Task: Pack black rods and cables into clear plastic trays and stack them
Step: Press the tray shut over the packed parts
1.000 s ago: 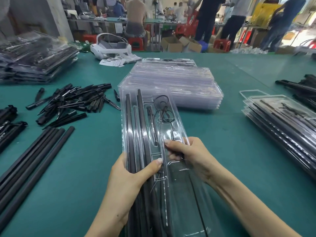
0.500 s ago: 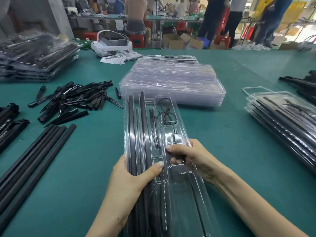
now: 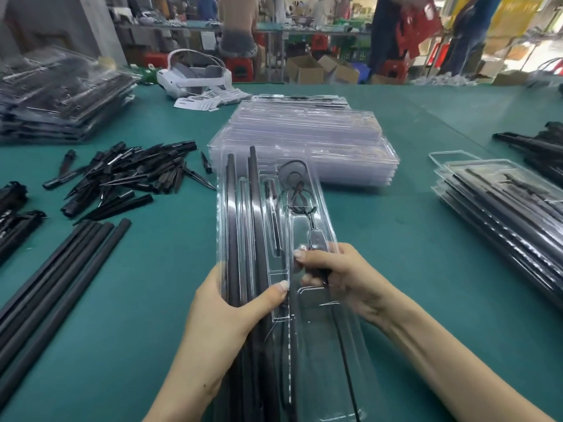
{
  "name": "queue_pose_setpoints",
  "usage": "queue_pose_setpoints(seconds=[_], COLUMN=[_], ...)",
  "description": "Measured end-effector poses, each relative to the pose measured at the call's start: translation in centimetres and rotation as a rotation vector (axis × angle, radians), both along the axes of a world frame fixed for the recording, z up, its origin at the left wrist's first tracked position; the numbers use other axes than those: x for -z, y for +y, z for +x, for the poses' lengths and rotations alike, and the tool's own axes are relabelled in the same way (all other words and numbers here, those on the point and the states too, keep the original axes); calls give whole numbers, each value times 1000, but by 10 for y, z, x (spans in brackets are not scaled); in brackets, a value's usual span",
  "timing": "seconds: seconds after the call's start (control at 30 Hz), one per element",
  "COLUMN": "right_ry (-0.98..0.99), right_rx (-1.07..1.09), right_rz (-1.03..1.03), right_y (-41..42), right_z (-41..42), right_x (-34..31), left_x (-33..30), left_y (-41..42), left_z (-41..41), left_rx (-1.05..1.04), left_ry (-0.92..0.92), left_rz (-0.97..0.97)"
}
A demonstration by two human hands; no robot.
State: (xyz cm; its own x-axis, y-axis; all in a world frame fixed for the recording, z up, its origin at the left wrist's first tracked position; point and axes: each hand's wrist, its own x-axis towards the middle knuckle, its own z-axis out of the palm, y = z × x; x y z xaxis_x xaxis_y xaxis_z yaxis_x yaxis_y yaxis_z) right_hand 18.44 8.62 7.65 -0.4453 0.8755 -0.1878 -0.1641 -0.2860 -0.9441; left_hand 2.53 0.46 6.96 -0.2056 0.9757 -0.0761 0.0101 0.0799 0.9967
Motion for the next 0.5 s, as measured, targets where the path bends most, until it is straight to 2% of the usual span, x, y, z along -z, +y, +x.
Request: queue_pose_setpoints(seconds=[0.13, 0.3, 0.5], right_ry=[-71, -14, -54], right_rx=[29, 129, 177], right_rz=[-56, -32, -38], right_y=[0, 1, 1], right_z=[-1, -9, -9], right_x=[0, 4, 8], left_x=[3, 5, 4], left_y=[3, 5, 7], left_z=[0, -2, -7], left_rx=[33, 81, 140], left_ry=[-28, -111, -155], left_rz=[-27, -53, -129])
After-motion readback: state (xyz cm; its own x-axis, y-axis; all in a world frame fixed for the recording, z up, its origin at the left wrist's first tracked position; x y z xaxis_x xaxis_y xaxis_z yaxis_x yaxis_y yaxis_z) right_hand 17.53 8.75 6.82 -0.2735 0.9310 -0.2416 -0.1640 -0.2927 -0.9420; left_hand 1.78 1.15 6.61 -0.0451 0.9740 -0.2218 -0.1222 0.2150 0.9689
